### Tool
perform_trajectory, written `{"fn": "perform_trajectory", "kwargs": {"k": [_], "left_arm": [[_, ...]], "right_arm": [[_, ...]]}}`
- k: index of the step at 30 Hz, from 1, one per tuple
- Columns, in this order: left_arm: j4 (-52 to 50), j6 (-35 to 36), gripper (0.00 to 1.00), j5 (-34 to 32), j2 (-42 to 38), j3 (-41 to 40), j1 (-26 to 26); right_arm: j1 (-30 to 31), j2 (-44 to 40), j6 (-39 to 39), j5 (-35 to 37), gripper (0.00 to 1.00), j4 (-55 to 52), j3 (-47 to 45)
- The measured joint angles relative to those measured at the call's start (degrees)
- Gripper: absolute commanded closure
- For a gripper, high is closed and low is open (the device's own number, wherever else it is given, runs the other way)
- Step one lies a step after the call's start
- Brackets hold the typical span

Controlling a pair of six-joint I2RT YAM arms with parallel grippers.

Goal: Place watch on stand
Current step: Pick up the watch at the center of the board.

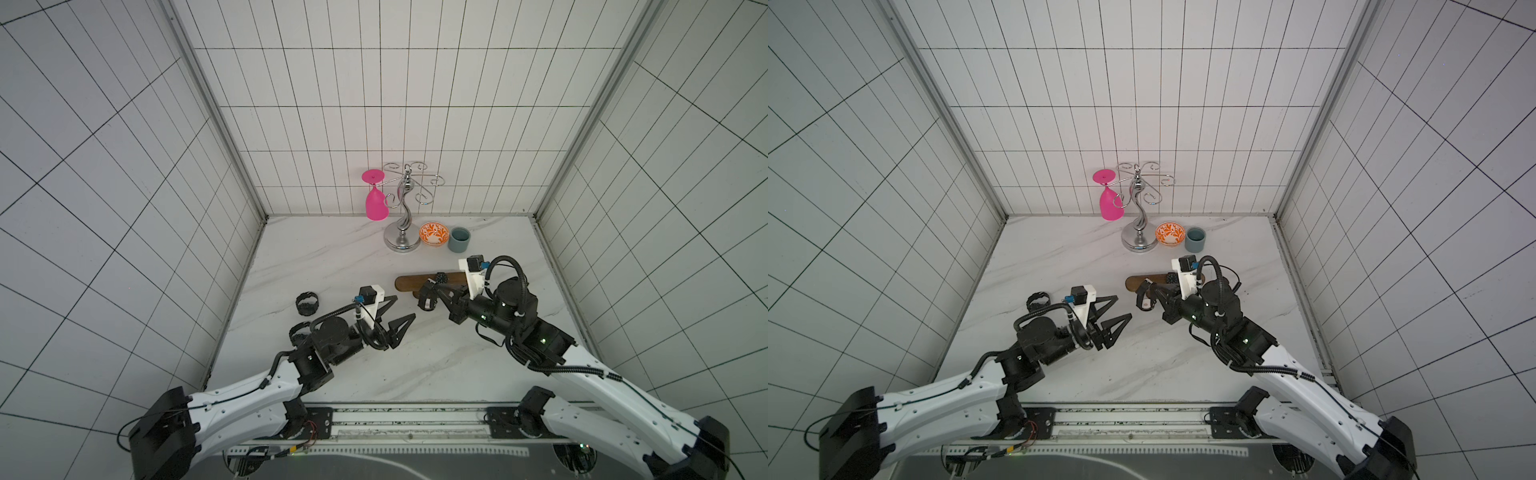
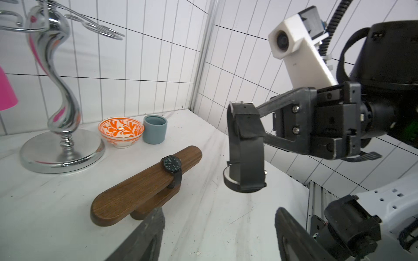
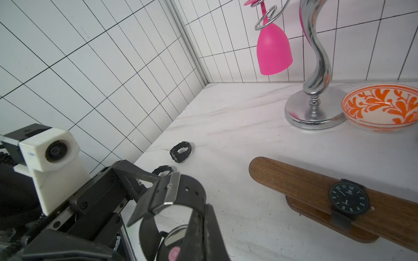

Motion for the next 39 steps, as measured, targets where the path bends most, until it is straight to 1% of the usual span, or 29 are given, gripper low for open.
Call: {"fn": "perform_trajectory", "kwargs": {"k": [5, 9, 17, 20, 26, 28, 39], "left_arm": [[3.10, 1.68, 0.28, 5.31, 3.85, 1.20, 0.00], [5.35, 1.77, 0.28, 7.52, 5.14, 1.22, 0.00], [6.84, 1.68, 0.31, 12.11, 6.29, 3.21, 0.00], [6.86, 1.68, 0.32, 13.22, 6.29, 3.21, 0.00], [6.75, 2.23, 0.37, 15.69, 5.90, 3.21, 0.00], [6.62, 2.60, 0.39, 16.20, 5.79, 3.23, 0.00], [4.07, 3.85, 0.67, 18.29, 7.34, 5.92, 0.00]], "right_arm": [[0.09, -1.05, -0.81, -1.31, 1.00, 1.66, -0.55], [0.28, -1.16, -1.60, -2.32, 0.99, 2.32, -0.59], [1.14, -0.55, -2.84, -6.34, 0.99, 3.43, -0.85], [1.18, -0.02, -2.97, -6.82, 0.99, 3.52, -1.01], [1.62, 1.64, -3.02, -6.88, 0.99, 3.56, -1.01], [1.73, 2.21, -3.04, -6.86, 0.99, 3.56, -1.01], [2.34, 3.28, -3.48, -6.80, 0.99, 3.58, -1.01]]}}
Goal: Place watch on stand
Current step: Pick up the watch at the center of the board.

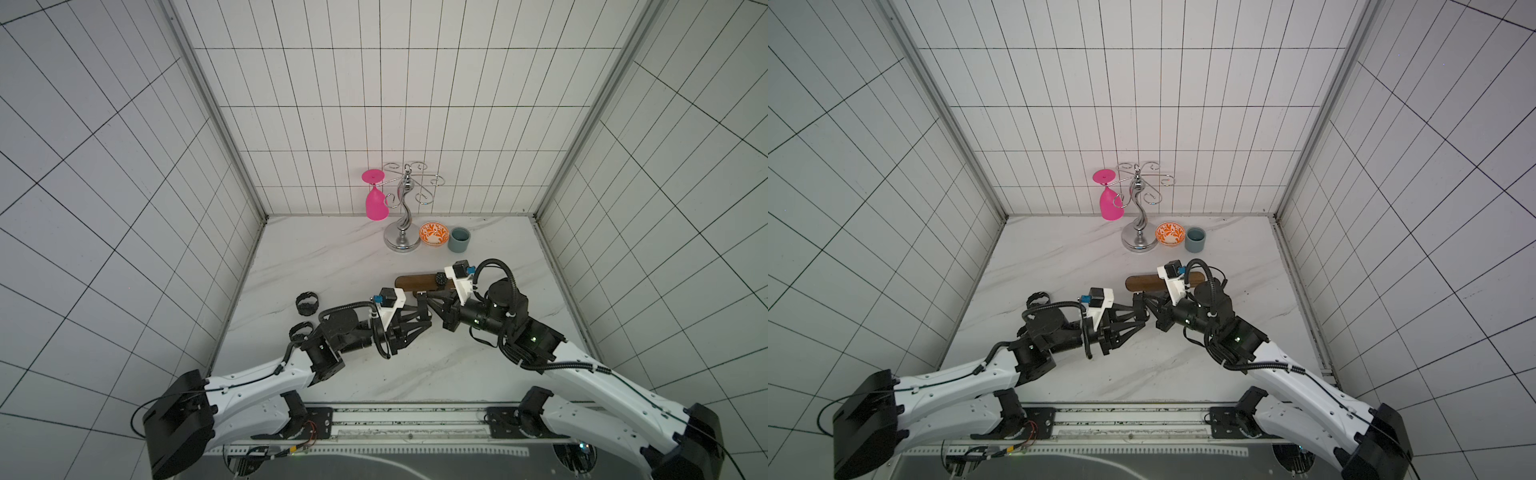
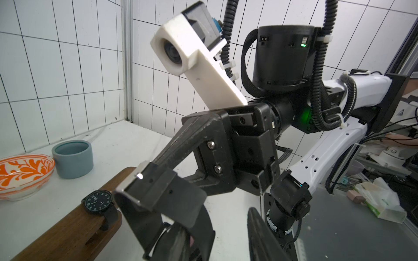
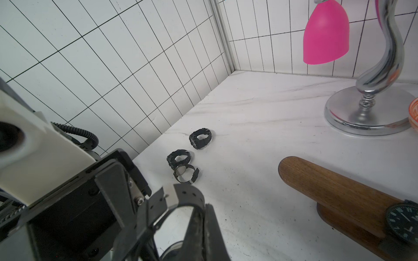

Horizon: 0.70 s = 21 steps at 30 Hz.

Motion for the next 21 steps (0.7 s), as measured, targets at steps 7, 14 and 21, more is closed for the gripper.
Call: {"fn": "perform_trajectory", "kwargs": {"k": [7, 14, 21], "left_arm": [[-2.73, -0.07, 0.78, -0.42, 1.75, 1.68, 0.00], [-5.29, -0.31, 0.84, -1.73, 3.45, 4.07, 0.00], [-7.06, -0.96, 0.93, -2.25, 3.50, 4.15, 0.07]], "right_arm": [[0.28, 0.63, -0.28, 0.07, 0.99, -0.02, 0.00], [0.79, 0.85, -0.72, 0.22, 0.99, -0.11, 0.00], [1.18, 1.07, -0.85, 1.81, 0.99, -0.20, 0.00]]}}
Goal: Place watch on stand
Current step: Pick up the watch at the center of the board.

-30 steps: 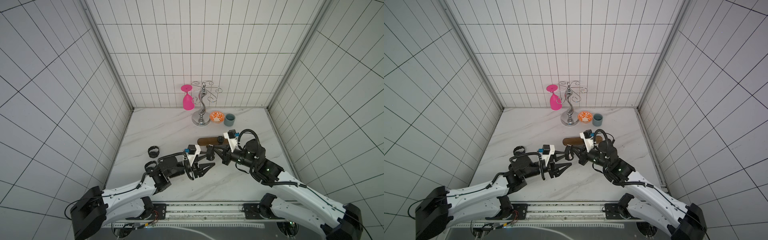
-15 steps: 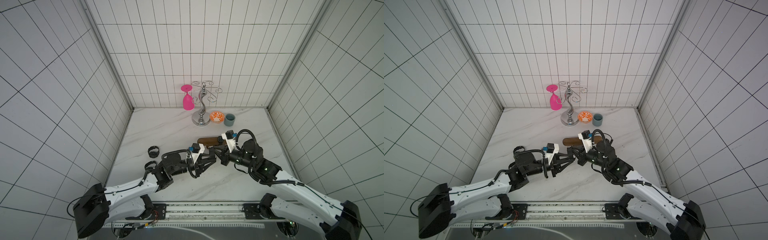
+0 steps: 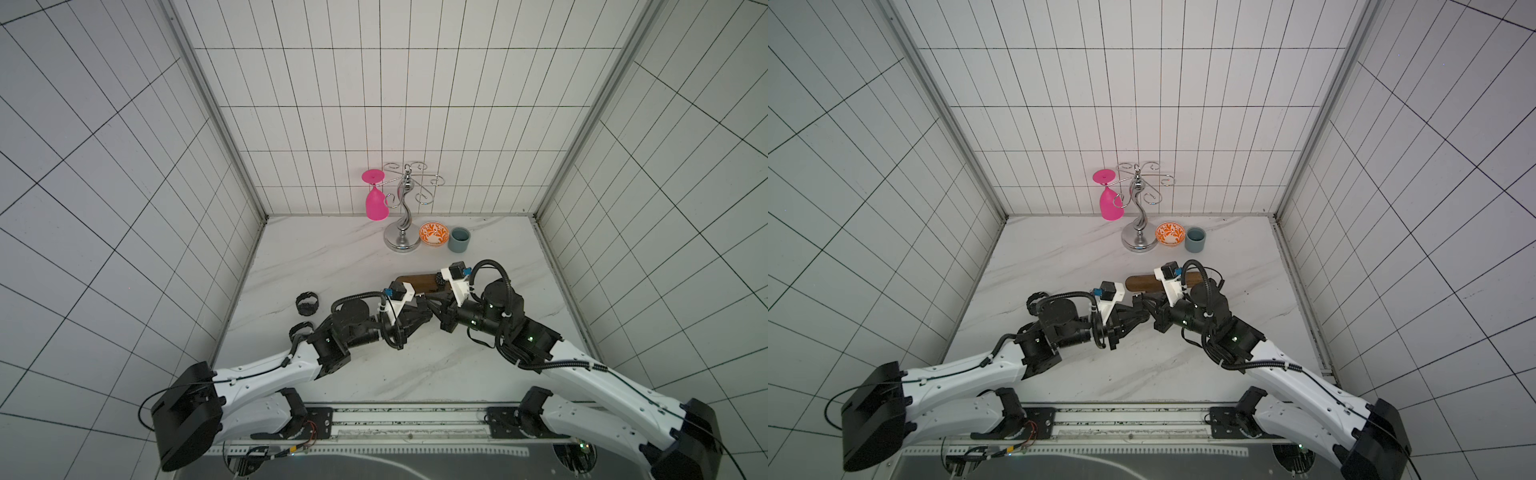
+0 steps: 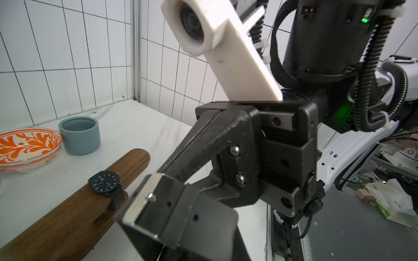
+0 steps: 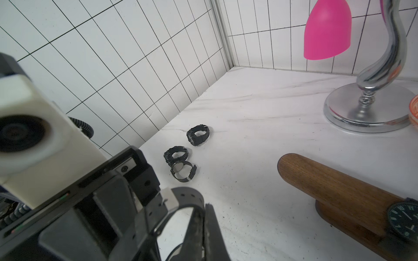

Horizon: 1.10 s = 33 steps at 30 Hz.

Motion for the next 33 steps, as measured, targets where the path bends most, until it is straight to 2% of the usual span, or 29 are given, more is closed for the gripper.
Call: {"fn": "perform_trajectory", "kwargs": {"k": [2, 3, 4, 10, 18, 20, 21, 24, 26, 28, 33], "left_arm": [[-0.20, -0.96, 0.94, 0.11, -0.37, 0.00, 0.37], [-0.11, -1.68, 0.96, 0.24, -0.66, 0.00, 0.72], [-0.02, -2.51, 0.97, 0.52, -1.09, 0.00, 1.42], [4.74, -9.70, 1.00, 2.89, -3.13, -0.79, 7.67], [11.04, -17.70, 1.00, 4.68, -3.08, -4.02, 13.68], [11.61, -19.12, 1.00, 4.09, -3.06, -4.33, 13.92], [11.82, -19.87, 1.00, 3.52, -3.06, -4.46, 13.92], [12.55, -22.62, 1.00, 1.09, -3.06, -5.01, 13.92], [13.03, -25.09, 1.00, -0.83, -3.06, -5.57, 13.92], [13.51, -27.78, 1.00, -2.58, -3.04, -6.21, 13.92], [14.14, -33.70, 1.00, -6.60, -2.99, -7.13, 12.87]], "right_arm": [[0.00, 0.35, 0.00, 0.31, 0.98, -0.09, 0.00], [0.04, 0.66, 0.00, 0.37, 0.95, -0.15, 0.00], [0.15, 0.98, -0.02, 0.42, 0.87, -0.22, 0.00], [0.35, 1.57, -0.96, 2.32, 0.57, -0.44, 0.00], [0.39, -2.54, -1.99, 9.90, 0.48, -0.52, -1.75], [0.68, -4.79, -2.49, 11.43, 0.44, 2.29, -4.63], [1.05, -5.86, -2.97, 12.26, 0.39, 4.42, -6.69], [3.17, -6.99, -4.70, 14.93, 0.37, 10.91, -12.02], [5.03, -6.69, -6.32, 16.72, 0.31, 15.61, -14.95], [6.84, -5.81, -8.39, 18.56, 0.24, 21.84, -17.81], [11.47, 0.85, -14.19, 23.34, 0.22, 39.69, -23.41]]}}
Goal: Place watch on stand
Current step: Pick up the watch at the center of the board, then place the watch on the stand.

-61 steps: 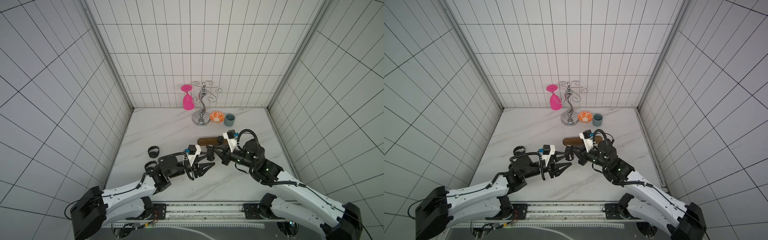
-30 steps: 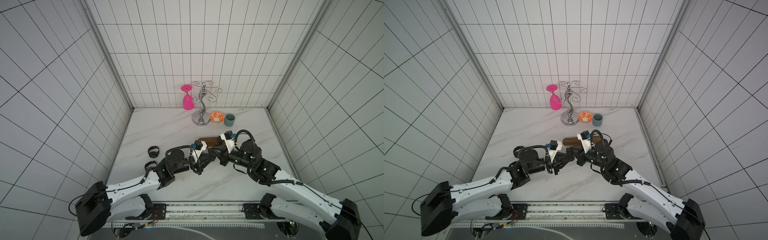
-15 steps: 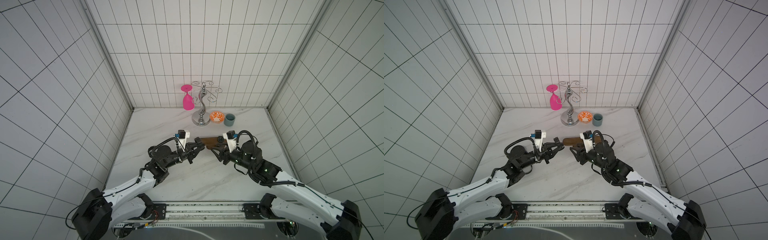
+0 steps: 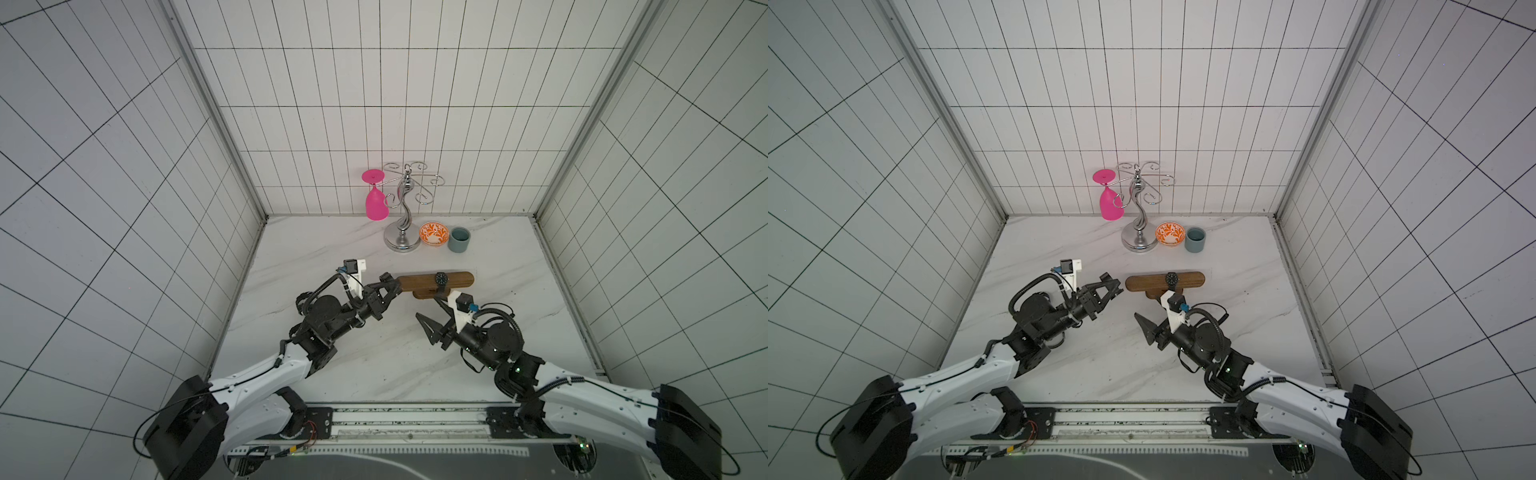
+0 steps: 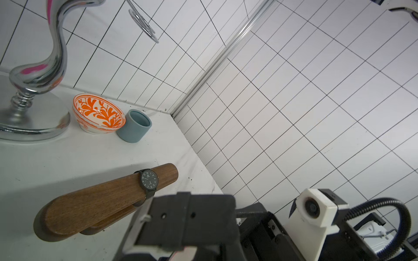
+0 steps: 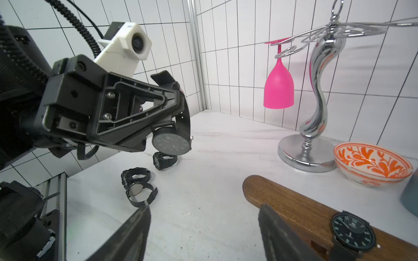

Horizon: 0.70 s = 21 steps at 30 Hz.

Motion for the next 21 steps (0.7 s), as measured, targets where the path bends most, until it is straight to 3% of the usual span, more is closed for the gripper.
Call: {"fn": "perform_trajectory", "kwargs": {"k": [7, 21], "left_arm": [[0.52, -5.09, 1.00, -5.88, -0.15, -0.66, -5.53], [0.37, -6.43, 1.00, -12.09, -1.09, -0.66, -10.60]], "right_arm": [[4.74, 12.83, -6.36, 5.44, 0.22, 17.90, -0.44], [6.88, 19.02, -8.33, 8.11, 0.24, 30.49, -0.42]]}}
